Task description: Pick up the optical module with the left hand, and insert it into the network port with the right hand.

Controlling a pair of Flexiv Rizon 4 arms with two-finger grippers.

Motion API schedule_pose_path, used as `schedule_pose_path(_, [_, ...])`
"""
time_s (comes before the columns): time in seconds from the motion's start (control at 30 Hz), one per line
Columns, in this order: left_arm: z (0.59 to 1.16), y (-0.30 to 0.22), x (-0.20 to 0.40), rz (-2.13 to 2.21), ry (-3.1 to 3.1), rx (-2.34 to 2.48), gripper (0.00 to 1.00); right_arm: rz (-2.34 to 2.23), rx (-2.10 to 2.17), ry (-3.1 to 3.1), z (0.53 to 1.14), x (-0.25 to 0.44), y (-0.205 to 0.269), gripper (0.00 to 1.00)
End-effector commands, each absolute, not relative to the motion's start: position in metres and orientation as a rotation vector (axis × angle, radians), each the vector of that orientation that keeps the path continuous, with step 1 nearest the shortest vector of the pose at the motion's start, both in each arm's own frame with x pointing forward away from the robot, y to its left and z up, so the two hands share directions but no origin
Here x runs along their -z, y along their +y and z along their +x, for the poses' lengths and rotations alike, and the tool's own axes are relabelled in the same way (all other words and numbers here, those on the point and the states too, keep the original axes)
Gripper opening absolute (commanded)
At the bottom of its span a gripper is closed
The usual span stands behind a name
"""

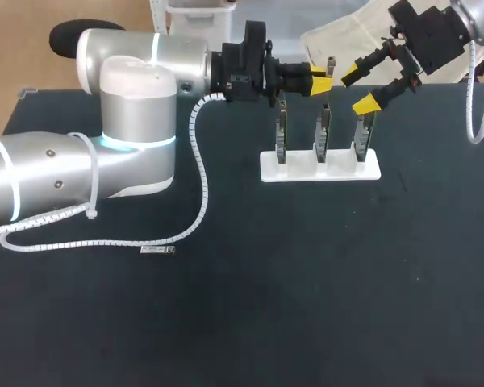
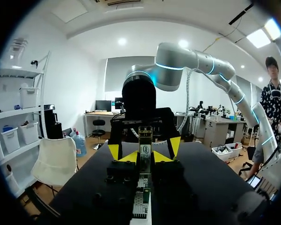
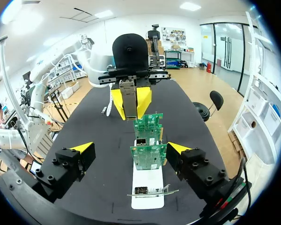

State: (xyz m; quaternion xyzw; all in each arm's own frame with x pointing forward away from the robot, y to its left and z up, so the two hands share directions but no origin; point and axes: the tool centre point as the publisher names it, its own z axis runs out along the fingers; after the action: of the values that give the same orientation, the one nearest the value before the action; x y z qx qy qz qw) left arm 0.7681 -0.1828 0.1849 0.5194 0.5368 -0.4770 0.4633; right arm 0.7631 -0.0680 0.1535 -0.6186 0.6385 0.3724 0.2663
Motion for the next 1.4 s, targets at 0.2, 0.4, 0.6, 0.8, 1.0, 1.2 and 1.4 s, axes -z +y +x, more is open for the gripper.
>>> schedule_pose_path(0.2, [0.775,-0.189,-0.18,1.28,1.313,1.197,0.0,-1.67,-1.005,1.722,0.763,-0.153,-0.068,1.0])
schedule_pose_path(0.4, [0.775,-0.191,-0.177,1.273,1.329,1.213,0.0,-1.67,-1.005,1.722,0.763,-0.153,-0.068,1.0])
schedule_pose_path(0.6, [0.774,-0.191,-0.174,1.263,1.353,1.231,0.0,-1.67,-1.005,1.722,0.763,-0.153,-0.068,1.0])
schedule_pose_path(0.8, [0.773,-0.189,-0.173,1.264,1.366,1.234,0.0,-1.67,-1.005,1.722,0.763,-0.153,-0.068,1.0])
schedule_pose_path(1.0, [0.772,-0.187,-0.172,1.252,1.371,1.243,0.0,-1.67,-1.005,1.722,0.763,-0.153,-0.068,1.0])
schedule_pose_path(1.2, [0.773,-0.187,-0.171,1.252,1.372,1.25,0.0,-1.67,-1.005,1.722,0.763,-0.153,-0.068,1.0])
schedule_pose_path(1.4, [0.773,-0.189,-0.17,1.259,1.369,1.26,0.0,-1.67,-1.005,1.722,0.763,-0.153,-0.068,1.0])
